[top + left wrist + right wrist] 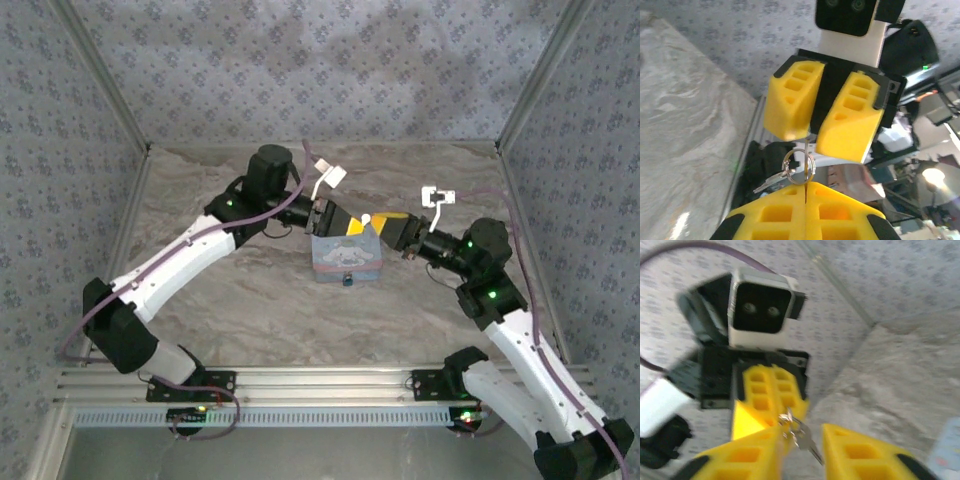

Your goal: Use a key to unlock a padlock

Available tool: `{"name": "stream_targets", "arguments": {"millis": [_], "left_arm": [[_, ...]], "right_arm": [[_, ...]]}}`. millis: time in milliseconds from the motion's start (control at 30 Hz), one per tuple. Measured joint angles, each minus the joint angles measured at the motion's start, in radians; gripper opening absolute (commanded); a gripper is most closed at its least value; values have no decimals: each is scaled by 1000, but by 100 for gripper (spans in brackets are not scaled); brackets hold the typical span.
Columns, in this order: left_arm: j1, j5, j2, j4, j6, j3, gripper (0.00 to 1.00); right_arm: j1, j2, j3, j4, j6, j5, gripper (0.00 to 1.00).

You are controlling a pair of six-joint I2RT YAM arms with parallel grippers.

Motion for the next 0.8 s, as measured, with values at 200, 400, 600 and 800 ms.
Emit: {"name": "stream_targets", "arguments": {"millis": [200, 400, 600, 800], "left_arm": [[10, -113, 132, -378, 166, 165, 0], [-4, -235, 232, -679, 308, 232, 0], [-35, -204, 208, -822, 428, 271, 0], [-37, -111, 161, -857, 492, 280, 0]], "right_arm": [[-29, 35, 58, -275, -122, 116, 35], [-31, 94, 51, -361, -189, 107, 35], [-34, 90, -11, -244, -182, -86, 37], [-5, 92, -30, -160, -167, -219, 53]]}}
